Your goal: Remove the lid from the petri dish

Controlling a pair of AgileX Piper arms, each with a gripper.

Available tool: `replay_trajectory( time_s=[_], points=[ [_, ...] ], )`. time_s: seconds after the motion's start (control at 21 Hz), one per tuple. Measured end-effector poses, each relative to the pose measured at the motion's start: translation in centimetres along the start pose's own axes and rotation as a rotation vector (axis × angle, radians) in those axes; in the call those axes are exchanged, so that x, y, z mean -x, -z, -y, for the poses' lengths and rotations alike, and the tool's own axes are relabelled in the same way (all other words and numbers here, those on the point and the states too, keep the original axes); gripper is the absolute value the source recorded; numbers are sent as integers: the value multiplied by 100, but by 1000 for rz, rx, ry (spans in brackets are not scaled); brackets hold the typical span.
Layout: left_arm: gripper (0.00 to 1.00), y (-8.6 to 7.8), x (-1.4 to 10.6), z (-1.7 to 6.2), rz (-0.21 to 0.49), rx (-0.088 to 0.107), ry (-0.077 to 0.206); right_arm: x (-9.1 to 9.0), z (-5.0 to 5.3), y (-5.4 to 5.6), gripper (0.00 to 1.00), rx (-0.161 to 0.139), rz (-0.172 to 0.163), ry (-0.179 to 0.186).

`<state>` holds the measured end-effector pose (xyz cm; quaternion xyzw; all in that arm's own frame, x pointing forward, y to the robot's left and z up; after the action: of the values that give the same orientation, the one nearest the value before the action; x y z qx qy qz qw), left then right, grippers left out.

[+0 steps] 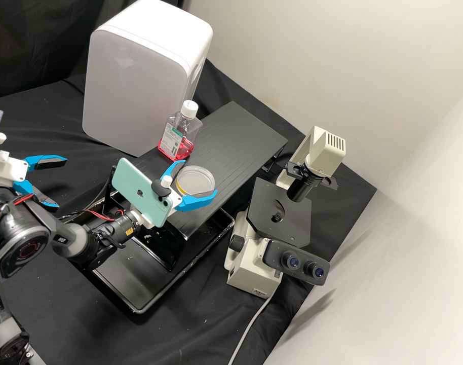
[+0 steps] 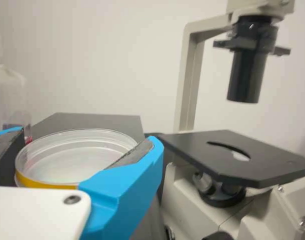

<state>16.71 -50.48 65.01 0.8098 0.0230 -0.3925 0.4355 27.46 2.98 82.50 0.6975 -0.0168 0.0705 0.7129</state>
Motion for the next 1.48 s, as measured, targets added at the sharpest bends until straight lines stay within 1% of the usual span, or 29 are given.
replay_trajectory(
  time_s=[0.05,0.19,0.29,0.33,0.43,0.48,0.67,0.91,0.95,1.24,1.34,1.48],
  points=[
    [100,6,-1,2,-6,2,0,-6,45,-5,0,-1,2,16],
    [100,6,-1,2,-6,2,0,-14,124,-17,0,-2,6,44],
    [100,-1,-9,-2,-3,2,-2,-23,192,-52,0,-2,18,69],
    [100,-6,-12,2,-1,1,-1,-25,214,-65,0,-2,23,76],
    [100,-5,-26,-5,-6,4,-7,-30,259,-95,0,-2,34,92],
    [100,-3,-28,0,-7,4,-5,-31,280,-100,0,-2,35,100],
    [100,-1,-28,1,-9,5,-4,-44,316,-122,0,-1,41,110],
    [100,-1,-28,1,-9,5,-4,-54,332,-137,0,-1,34,102],
    [100,-1,-28,1,-9,5,-4,-55,330,-135,100,-1,31,98],
    [100,-1,-28,1,-9,5,-4,-55,328,-142,100,-1,32,96],
    [100,-1,-28,1,-9,5,-4,-54,337,-151,100,-1,42,107],
    [100,-1,-28,1,-9,5,-4,-53,326,-148,100,-1,43,105]
  ],
)
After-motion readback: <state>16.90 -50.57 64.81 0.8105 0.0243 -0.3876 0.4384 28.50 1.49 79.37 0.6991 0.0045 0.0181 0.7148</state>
